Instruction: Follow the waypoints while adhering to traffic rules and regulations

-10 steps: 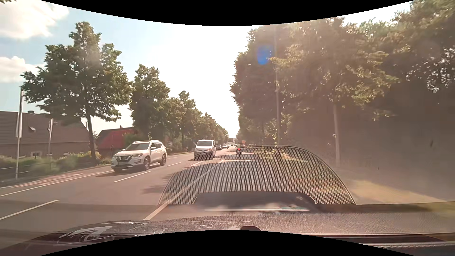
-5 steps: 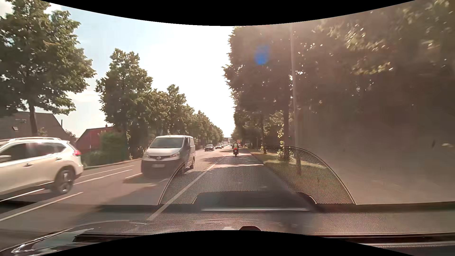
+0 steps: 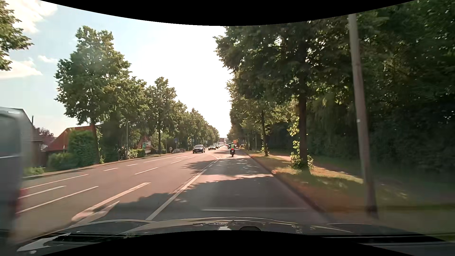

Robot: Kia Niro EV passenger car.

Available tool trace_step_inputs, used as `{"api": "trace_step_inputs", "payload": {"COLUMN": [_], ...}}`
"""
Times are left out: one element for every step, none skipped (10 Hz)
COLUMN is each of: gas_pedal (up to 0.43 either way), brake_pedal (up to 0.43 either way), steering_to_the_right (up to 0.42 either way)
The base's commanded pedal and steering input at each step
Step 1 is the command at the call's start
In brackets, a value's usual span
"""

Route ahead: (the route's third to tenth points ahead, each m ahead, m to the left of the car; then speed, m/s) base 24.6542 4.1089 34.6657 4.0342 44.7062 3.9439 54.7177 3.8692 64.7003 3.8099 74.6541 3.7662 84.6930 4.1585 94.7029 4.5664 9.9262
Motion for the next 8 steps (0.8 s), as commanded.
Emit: {"api": "trace_step_inputs", "payload": {"gas_pedal": [0.169,0.169,0.169,0.169,0.169,0.169,0.169,0.169], "brake_pedal": [0.0,0.0,0.0,0.0,0.0,0.0,0.0,0.0], "steering_to_the_right": [0.011,0.01,0.01,0.009,0.006,0.002,0.0,-0.002]}}
